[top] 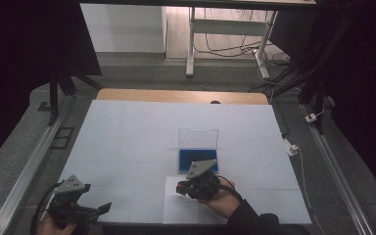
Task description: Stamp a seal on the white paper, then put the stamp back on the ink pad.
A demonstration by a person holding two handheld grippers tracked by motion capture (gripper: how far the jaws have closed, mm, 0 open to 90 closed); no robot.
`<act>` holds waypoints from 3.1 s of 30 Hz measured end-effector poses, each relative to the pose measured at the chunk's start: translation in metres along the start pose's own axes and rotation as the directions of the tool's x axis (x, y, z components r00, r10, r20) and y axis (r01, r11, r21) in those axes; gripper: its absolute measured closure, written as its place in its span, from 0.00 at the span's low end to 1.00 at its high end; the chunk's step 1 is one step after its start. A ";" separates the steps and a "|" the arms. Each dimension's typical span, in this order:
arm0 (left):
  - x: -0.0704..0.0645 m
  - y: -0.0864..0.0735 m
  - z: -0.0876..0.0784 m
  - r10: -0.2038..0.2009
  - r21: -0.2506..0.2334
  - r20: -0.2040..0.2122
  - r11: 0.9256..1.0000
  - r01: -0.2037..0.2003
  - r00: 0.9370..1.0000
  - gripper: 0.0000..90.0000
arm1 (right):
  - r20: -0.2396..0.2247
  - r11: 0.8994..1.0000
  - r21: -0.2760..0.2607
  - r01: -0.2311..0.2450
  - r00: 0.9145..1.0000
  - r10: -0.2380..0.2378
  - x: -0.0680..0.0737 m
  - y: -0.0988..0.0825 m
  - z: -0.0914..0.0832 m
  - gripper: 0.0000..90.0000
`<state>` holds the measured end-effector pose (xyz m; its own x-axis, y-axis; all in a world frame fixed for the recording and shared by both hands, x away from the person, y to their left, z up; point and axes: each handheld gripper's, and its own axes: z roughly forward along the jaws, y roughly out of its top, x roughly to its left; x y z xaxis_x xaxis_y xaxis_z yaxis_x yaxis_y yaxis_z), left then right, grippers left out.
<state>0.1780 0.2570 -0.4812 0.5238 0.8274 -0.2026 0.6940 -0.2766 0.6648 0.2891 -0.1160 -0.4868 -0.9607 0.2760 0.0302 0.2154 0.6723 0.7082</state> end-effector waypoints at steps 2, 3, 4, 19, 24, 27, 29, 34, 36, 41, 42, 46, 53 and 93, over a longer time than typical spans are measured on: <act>0.000 0.000 0.000 0.000 0.000 0.001 1.000 0.000 1.000 0.00 | 0.005 1.000 -0.009 -0.001 1.000 0.001 -0.001 0.001 -0.002 0.89; 0.000 0.000 0.000 -0.001 0.000 0.001 1.000 0.001 1.000 0.00 | 0.007 1.000 -0.013 -0.001 1.000 0.001 -0.001 0.001 -0.003 0.89; 0.000 0.000 0.000 -0.002 -0.001 0.002 1.000 0.002 1.000 0.00 | 0.007 1.000 -0.017 -0.007 1.000 0.007 -0.001 0.001 -0.004 0.89; 0.001 0.000 0.000 -0.003 0.000 0.005 1.000 0.003 1.000 0.00 | 0.033 0.999 -0.048 -0.018 0.999 0.019 -0.007 0.005 -0.019 0.89; 0.001 0.000 0.000 -0.005 0.000 0.009 1.000 0.005 1.000 0.00 | 0.040 0.997 -0.066 -0.035 0.998 0.038 -0.011 0.005 -0.023 0.89; 0.001 0.000 0.000 -0.003 0.000 0.008 1.000 0.003 1.000 0.00 | 0.044 0.997 -0.071 -0.040 0.998 0.043 -0.013 0.004 -0.025 0.89; 0.001 0.000 0.000 -0.003 0.001 0.008 1.000 0.003 1.000 0.00 | 0.048 0.996 -0.073 -0.043 0.998 0.047 -0.014 0.004 -0.026 0.89; 0.001 0.000 0.000 -0.005 0.000 0.010 1.000 0.005 1.000 0.00 | 0.057 0.996 -0.080 -0.046 0.997 0.051 -0.017 0.005 -0.029 0.89; 0.001 0.000 0.000 -0.004 -0.001 0.010 1.000 0.004 1.000 0.00 | 0.065 0.995 -0.083 -0.047 0.997 0.053 -0.019 0.005 -0.031 0.89; 0.000 0.000 0.000 -0.003 0.001 0.009 1.000 0.003 1.000 0.00 | 0.086 0.993 -0.099 -0.064 0.994 0.073 -0.027 0.004 -0.037 0.89; 0.000 0.000 0.000 -0.003 0.002 0.008 1.000 0.003 1.000 0.00 | 0.091 0.992 -0.102 -0.071 0.993 0.081 -0.028 0.004 -0.038 0.89; 0.001 0.000 0.000 -0.007 0.001 0.012 1.000 0.007 1.000 0.00 | 0.108 0.990 -0.110 -0.085 0.990 0.096 -0.035 0.003 -0.041 0.89; 0.001 0.000 0.000 -0.005 0.001 0.013 1.000 0.005 1.000 0.00 | 0.134 0.989 -0.107 -0.097 0.985 0.111 -0.044 0.002 -0.041 0.89; 0.001 0.000 0.000 -0.002 0.003 0.010 1.000 0.002 1.000 0.00 | 0.246 0.991 -0.009 -0.133 0.960 0.131 -0.092 0.007 -0.011 0.89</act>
<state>0.1786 0.2578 -0.4817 0.5276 0.8229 -0.2108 0.6962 -0.2766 0.6624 0.3765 -0.1446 -0.4768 -0.8514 0.5220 -0.0519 0.3395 0.6238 0.7040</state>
